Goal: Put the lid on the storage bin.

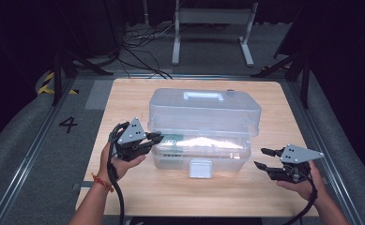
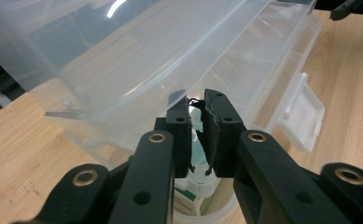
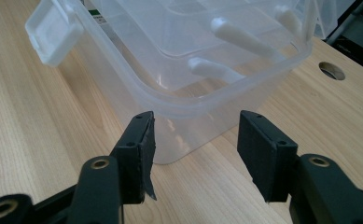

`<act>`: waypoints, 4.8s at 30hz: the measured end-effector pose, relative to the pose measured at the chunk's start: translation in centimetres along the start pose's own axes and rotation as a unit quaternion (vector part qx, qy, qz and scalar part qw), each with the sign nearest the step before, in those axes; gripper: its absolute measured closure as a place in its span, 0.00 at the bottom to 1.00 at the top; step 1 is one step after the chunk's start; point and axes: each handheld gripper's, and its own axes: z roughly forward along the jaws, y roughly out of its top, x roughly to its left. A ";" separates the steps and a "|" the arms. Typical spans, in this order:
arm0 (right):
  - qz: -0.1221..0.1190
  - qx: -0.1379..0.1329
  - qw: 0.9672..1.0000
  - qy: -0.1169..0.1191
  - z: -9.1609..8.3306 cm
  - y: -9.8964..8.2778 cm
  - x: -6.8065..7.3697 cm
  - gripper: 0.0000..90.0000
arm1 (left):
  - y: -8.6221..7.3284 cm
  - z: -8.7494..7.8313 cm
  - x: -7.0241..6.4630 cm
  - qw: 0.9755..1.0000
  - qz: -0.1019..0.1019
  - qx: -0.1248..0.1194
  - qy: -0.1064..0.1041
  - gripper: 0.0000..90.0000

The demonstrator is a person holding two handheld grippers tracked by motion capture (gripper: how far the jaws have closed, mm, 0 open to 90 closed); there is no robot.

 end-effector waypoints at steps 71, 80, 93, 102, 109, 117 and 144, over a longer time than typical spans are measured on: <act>-0.020 0.049 0.999 0.001 0.7 -1.7 0.3 0.50 | -7.7 0.0 -3.0 0.988 0.023 0.148 0.024 0.55; -0.002 0.063 0.998 -0.021 -0.3 -4.6 -1.0 0.47 | -9.5 0.0 -2.2 0.984 -0.004 0.177 0.032 0.33; 0.123 0.063 0.988 -0.066 -1.9 -11.0 -3.7 0.32 | -13.0 -0.7 -1.0 0.983 -0.039 0.177 0.010 0.26; 0.183 0.078 0.976 -0.093 -1.6 -13.1 -5.1 0.26 | -15.6 -0.9 0.3 0.980 -0.084 0.181 0.018 0.17; 0.190 0.079 0.975 -0.087 -1.4 -13.1 -5.3 0.24 | -16.6 -1.0 0.3 0.985 -0.099 0.143 0.023 0.14; 0.190 0.079 0.975 -0.087 -1.4 -13.1 -5.3 0.24 | -16.6 -1.0 0.3 0.984 -0.100 0.142 0.024 0.14; 0.192 0.080 0.974 -0.091 -1.4 -13.1 -5.2 0.24 | -16.6 -0.9 0.2 0.983 -0.105 0.145 0.029 0.12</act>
